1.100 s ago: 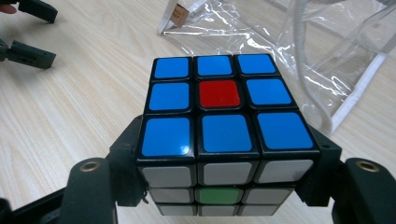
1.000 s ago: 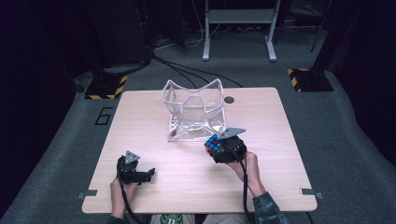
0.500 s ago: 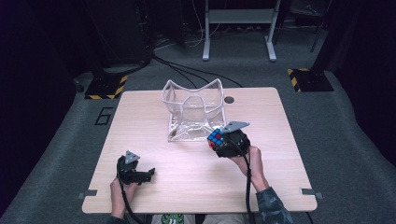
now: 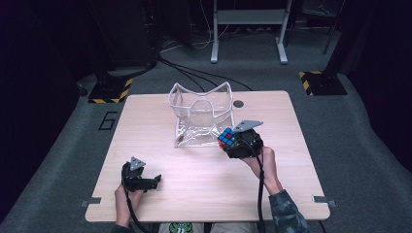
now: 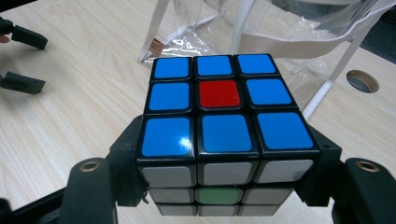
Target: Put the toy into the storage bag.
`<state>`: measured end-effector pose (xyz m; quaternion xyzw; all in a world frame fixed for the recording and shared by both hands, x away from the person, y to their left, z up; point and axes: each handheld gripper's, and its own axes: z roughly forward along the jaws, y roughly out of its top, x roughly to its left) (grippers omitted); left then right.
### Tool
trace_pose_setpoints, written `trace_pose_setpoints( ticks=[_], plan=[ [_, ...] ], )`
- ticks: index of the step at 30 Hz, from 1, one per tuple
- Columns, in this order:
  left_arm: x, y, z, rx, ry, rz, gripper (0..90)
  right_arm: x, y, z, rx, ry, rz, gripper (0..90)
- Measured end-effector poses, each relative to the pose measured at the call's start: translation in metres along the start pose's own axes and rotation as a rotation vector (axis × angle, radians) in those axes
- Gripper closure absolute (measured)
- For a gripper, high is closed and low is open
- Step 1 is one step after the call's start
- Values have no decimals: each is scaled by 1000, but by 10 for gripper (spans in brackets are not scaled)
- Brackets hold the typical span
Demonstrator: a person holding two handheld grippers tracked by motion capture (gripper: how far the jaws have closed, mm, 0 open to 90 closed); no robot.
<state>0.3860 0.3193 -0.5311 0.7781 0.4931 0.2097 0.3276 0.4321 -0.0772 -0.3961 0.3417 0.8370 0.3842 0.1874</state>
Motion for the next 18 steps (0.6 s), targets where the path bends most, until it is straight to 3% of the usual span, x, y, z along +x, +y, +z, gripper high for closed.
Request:
trace_pose_setpoints(
  ticks=[18],
  plan=[
    [0, 0, 0, 1, 0, -2, 12, -10, 20, -16, -36, -14, -14, 328]
  ],
)
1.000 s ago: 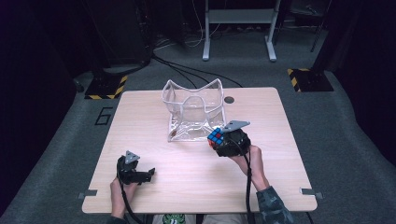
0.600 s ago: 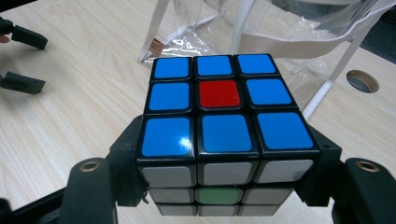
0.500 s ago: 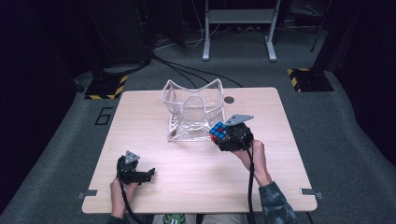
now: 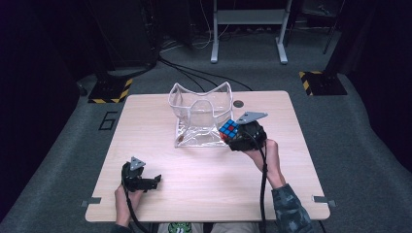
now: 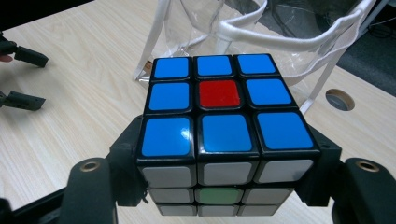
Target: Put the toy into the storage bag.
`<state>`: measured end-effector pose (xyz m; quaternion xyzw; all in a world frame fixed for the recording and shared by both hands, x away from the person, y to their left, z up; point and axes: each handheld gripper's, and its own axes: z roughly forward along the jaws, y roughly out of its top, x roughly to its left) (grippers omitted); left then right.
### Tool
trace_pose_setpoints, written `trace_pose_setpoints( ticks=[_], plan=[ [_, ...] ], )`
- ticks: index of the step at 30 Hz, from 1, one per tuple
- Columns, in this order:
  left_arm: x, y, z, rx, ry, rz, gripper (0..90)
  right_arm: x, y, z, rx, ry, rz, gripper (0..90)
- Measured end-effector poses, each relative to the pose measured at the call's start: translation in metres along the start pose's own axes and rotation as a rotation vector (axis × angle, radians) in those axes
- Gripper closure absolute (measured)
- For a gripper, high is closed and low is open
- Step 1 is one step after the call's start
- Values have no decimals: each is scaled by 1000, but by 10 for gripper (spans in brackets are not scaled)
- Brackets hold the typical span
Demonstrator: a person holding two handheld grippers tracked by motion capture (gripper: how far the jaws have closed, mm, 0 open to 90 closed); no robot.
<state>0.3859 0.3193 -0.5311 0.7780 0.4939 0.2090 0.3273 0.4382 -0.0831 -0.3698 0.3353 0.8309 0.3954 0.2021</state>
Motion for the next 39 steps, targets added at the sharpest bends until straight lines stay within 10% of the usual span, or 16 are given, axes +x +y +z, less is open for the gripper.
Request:
trace_pose_setpoints(
  ticks=[39],
  plan=[
    [0, 0, 0, 0, 0, 0, 12, -18, 59, -11, -44, -30, -23, 328]
  ],
)
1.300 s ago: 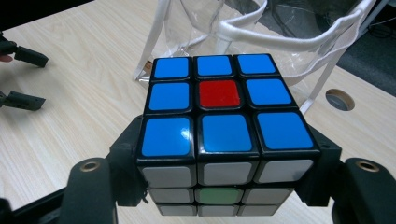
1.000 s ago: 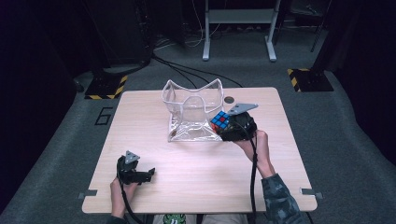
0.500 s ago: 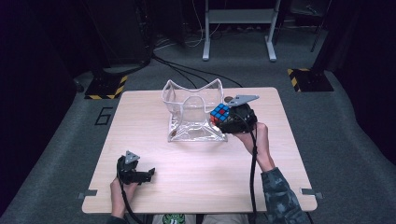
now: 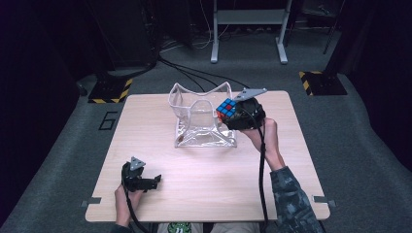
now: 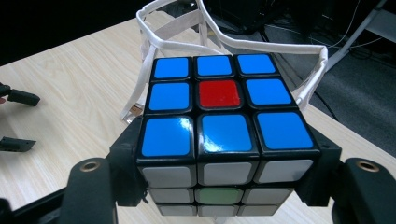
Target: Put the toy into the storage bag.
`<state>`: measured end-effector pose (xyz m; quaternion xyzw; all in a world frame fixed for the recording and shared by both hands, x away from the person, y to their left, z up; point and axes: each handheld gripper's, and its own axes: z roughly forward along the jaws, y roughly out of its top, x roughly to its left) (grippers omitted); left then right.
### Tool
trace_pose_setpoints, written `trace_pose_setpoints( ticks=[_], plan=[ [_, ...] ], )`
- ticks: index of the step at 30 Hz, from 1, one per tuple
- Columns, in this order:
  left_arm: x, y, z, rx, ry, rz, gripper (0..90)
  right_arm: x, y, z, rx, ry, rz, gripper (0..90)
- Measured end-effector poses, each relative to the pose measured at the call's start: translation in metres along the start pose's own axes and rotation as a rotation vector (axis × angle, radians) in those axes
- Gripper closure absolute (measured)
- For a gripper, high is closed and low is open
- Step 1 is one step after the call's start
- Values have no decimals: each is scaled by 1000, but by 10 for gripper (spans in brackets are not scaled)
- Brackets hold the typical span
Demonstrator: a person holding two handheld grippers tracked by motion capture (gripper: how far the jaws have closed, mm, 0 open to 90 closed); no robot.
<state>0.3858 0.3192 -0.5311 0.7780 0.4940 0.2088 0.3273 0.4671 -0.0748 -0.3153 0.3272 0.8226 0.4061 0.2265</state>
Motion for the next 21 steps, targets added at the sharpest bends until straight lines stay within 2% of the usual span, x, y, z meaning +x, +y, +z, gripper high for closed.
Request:
trace_pose_setpoints(
  ticks=[21],
  plan=[
    [0, 0, 0, 0, 0, 1, 13, -17, 20, 13, 14, -20, 17, 328]
  ],
)
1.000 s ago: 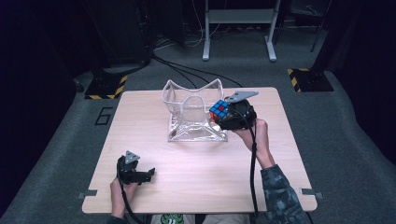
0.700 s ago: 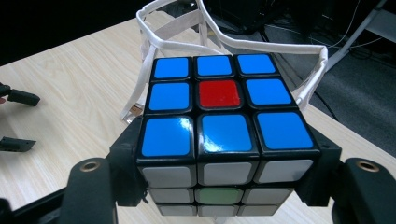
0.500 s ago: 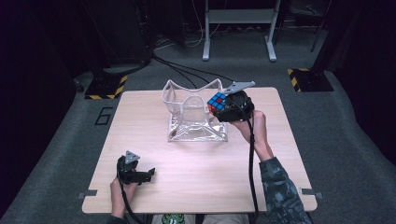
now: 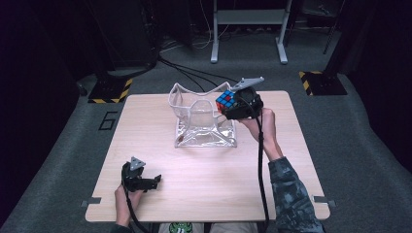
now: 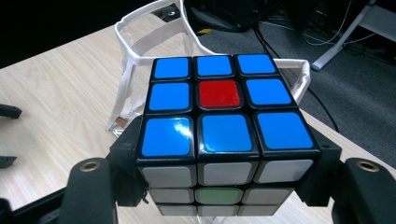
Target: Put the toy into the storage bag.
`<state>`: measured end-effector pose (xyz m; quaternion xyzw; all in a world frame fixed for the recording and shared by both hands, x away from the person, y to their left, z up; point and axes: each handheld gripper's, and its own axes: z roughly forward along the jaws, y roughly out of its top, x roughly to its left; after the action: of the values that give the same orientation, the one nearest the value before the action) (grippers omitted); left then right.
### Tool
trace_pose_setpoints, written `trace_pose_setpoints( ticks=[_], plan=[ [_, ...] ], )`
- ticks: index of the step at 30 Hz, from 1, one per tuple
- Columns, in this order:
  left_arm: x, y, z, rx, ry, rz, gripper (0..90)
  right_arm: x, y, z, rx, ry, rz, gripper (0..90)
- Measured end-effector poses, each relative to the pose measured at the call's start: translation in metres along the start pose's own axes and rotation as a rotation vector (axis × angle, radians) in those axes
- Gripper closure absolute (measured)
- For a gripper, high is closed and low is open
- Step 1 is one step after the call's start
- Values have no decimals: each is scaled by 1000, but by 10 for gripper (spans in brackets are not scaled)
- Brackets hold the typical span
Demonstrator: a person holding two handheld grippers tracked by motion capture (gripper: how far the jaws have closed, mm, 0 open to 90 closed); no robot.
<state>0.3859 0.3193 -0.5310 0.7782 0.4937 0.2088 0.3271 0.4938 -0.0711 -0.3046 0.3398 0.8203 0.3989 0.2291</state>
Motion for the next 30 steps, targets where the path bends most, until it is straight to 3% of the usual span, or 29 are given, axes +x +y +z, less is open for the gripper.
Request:
trace_pose_setpoints(
  ticks=[30],
  plan=[
    [0, 0, 0, -3, 0, -3, 15, -8, 22, 36, 41, 12, 18, 328]
  ],
)
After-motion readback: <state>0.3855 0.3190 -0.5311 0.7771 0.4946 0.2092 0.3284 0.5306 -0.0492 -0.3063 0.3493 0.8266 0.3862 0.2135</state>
